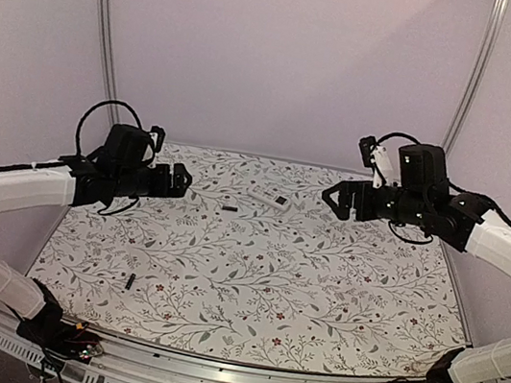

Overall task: Load the batteries into the remote control
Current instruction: Pick up the remote control without the battery cover from the center of the board.

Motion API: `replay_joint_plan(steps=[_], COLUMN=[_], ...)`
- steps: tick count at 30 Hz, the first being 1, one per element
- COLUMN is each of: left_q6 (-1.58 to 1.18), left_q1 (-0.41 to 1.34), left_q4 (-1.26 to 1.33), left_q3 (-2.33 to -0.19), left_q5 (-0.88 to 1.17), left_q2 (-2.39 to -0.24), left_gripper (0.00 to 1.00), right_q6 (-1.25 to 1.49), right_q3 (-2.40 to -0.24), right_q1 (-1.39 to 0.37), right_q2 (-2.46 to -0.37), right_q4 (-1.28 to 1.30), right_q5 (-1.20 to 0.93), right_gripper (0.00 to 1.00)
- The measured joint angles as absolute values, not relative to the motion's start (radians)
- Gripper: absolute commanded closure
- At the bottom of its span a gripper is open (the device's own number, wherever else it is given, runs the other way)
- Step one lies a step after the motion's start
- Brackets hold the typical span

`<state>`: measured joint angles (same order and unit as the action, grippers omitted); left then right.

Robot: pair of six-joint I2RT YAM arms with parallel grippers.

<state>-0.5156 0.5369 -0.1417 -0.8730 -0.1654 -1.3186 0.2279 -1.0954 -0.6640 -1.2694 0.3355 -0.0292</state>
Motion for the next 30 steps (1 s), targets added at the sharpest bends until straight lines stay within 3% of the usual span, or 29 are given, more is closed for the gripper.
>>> replay_joint_plan(steps=[10,30], left_q6=[-0.482,-0.437], left_q1=[0.539,0.542], left_q4=[-0.089,-0.036], left_q3=[-0.821,-0.785], left_q5=[-0.119,-0.029], left_q2=[-1.219,-1.193], left_gripper=[0.00,0.00], right_q6=[0.082,-0.130], right_q3=[-1.428,-2.174], right_q1=[-0.457,-0.437], right_q2=[-1.636,-2.406], right_q4=[0.392,0.690], right_q5=[-0.250,-0.406], right_gripper=[0.01,0.01])
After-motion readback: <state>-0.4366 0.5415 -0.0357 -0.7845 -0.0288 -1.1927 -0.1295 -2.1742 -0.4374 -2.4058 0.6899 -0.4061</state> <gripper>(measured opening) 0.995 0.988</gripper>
